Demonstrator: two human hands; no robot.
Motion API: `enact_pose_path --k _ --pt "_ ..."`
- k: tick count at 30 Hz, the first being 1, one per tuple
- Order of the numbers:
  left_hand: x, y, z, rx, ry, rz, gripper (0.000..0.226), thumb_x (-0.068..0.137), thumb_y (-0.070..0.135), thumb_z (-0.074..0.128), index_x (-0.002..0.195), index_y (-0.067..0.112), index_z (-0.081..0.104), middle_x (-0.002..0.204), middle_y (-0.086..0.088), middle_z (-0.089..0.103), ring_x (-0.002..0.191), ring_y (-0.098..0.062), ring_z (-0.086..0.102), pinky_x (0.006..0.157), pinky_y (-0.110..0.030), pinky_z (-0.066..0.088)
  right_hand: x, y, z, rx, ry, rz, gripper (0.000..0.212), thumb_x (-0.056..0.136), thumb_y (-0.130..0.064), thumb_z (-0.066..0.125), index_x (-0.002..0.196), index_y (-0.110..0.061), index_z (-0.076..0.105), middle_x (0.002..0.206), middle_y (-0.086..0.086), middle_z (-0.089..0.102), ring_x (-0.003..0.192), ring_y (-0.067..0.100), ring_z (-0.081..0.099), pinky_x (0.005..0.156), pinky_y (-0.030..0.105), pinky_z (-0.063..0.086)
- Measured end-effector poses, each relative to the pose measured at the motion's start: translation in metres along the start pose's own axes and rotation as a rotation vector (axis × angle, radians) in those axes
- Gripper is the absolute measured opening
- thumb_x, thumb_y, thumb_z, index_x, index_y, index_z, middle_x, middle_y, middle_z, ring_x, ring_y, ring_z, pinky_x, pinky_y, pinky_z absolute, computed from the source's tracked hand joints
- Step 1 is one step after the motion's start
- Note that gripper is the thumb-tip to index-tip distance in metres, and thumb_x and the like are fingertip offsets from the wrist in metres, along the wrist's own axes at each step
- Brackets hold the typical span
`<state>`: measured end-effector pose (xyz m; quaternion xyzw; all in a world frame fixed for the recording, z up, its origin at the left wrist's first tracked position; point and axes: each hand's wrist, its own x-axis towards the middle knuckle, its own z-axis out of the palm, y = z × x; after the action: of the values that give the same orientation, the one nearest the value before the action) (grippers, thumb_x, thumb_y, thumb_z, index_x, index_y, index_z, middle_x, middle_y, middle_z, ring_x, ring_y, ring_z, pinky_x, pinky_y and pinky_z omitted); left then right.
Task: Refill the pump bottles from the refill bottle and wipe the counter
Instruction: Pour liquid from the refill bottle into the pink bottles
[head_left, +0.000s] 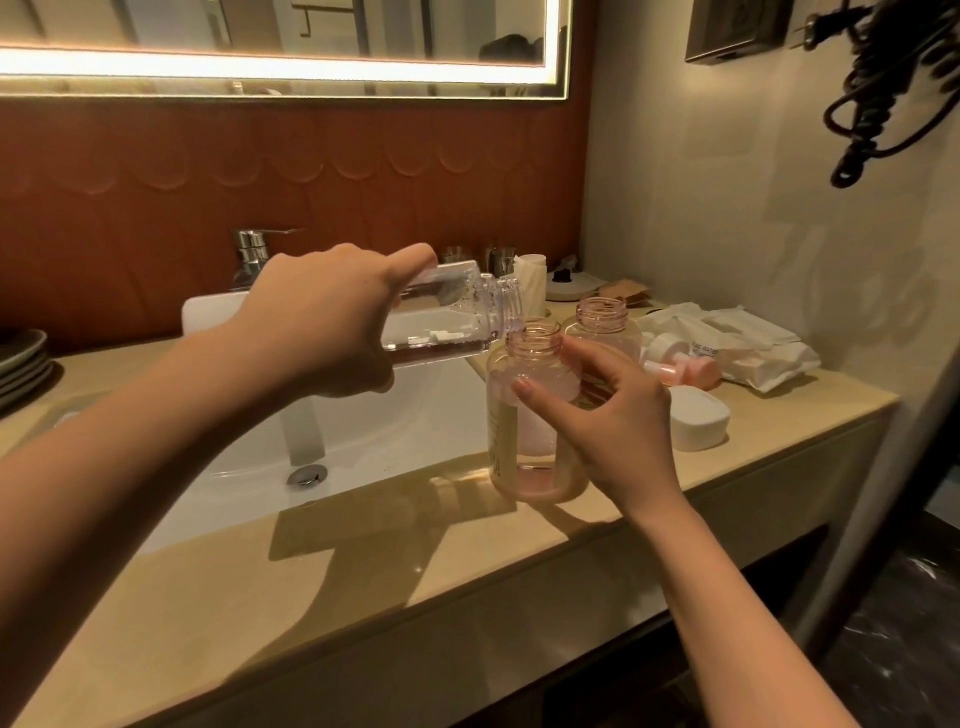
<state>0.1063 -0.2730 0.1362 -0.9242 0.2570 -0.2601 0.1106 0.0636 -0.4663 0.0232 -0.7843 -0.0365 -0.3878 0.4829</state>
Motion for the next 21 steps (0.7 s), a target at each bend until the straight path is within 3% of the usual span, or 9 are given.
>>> enact_pose_path --k 7,21 --pt "0.0022 -0.0018 0.0003 0.033 0.008 0.012 0.078 0.069 0.029 0.078 0.131 0.027 0.030 0.104 -0.003 0.064 0.083 -0.022 0.060 0.046 -0.021 0.035 0.0005 0.0016 -0.0001 0.003 -0.007 -0.010 0.059 0.069 -0.046 0.073 0.122 -0.029 0.053 0.107 -0.020 0.055 0.101 -0.007 0.052 0.079 0.005 0.044" --pt "0.0053 -0.0041 0.0011 0.069 -0.007 0.029 0.080 0.068 0.030 0.078 0.131 0.027 0.028 0.103 -0.004 0.063 0.082 -0.024 0.059 0.051 -0.027 0.047 0.0007 0.0014 -0.0001 0.008 0.000 -0.012 0.059 0.069 -0.044 0.074 0.121 -0.030 0.052 0.104 -0.024 0.053 0.098 -0.014 0.049 0.077 -0.001 0.041"
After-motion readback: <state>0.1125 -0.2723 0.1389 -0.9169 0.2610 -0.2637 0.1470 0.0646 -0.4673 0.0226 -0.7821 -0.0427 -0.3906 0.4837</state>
